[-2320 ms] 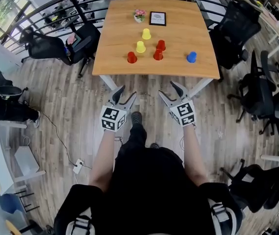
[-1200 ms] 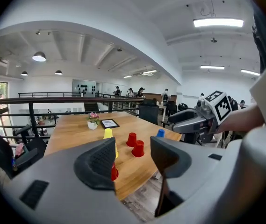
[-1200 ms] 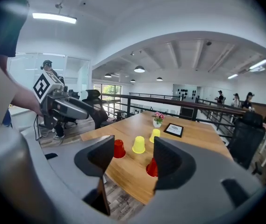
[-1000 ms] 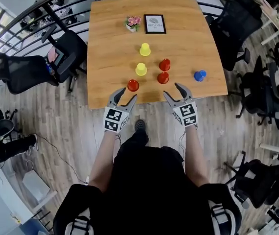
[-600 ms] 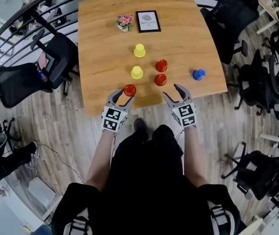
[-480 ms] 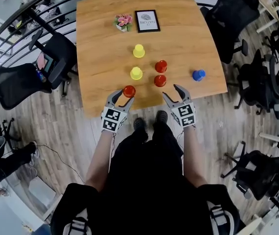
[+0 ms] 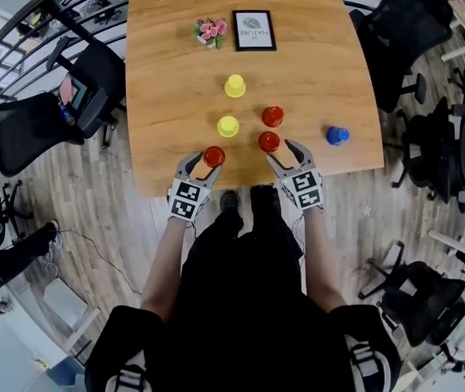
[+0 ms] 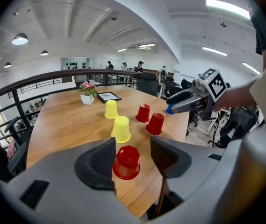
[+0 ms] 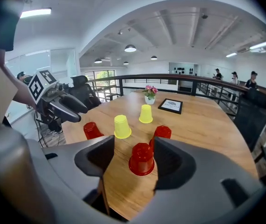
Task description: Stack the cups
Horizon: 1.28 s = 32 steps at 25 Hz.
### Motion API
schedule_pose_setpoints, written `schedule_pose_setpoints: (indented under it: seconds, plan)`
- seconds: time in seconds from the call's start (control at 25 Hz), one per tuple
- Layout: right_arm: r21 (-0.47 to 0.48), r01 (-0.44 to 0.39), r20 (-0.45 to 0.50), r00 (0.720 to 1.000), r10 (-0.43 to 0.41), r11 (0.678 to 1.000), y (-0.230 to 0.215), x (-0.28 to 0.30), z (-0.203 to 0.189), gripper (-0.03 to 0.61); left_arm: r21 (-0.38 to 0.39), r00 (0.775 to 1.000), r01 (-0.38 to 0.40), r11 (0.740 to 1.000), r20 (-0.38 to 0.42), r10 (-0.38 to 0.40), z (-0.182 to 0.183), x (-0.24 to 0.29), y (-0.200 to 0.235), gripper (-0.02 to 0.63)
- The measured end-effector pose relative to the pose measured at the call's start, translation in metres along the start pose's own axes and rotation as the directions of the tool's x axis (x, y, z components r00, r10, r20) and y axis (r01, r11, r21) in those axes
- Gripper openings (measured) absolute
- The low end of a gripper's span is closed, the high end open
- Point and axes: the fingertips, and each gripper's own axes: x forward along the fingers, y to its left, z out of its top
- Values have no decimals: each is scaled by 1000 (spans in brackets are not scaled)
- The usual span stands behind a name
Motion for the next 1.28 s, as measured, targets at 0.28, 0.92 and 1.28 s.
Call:
schedule_pose_setpoints:
  seconds: [0.28, 0.92, 1.28]
  plan:
    - [35, -35, -75, 996, 38, 999, -11, 32, -25, 275, -44, 997, -23, 999, -81, 19, -30, 24, 10, 236]
    - [7, -154, -138, 978, 154, 988, 23, 65, -34, 227, -70, 988, 15, 997, -152, -26, -42, 57, 7, 236]
    - [-13, -209, -152, 967, 204, 978, 39, 74, -30, 227, -60, 985, 64, 996, -154, -73, -35, 74, -8, 236]
